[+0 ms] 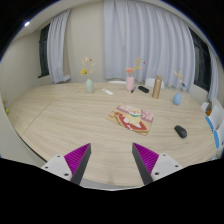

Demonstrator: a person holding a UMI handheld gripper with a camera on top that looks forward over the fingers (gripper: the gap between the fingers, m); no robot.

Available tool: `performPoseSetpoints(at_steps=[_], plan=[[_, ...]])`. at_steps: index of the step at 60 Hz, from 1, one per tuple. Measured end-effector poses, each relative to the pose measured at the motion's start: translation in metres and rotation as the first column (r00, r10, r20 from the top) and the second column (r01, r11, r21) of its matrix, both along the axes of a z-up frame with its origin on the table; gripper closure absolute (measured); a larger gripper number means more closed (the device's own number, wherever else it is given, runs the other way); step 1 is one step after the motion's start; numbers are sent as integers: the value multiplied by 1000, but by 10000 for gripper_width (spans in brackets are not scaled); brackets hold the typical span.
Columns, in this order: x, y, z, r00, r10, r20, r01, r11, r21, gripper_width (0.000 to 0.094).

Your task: Arrange mouse

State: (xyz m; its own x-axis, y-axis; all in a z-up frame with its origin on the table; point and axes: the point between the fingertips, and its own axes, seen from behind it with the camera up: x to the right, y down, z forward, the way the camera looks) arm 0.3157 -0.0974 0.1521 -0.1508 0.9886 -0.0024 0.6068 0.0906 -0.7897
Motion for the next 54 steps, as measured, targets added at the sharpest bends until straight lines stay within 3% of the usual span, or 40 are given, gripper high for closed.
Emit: performPoseSetpoints(at_steps=[11, 18, 35, 54], plan=[[11, 61, -7, 999, -37, 3, 37, 999, 39, 86], [18, 116, -12, 995, -98, 18, 97, 994, 47, 84], [29, 255, -35, 972, -229, 46, 226, 972, 72, 82], [8, 372, -50, 970, -239, 43, 233, 967, 104, 83]])
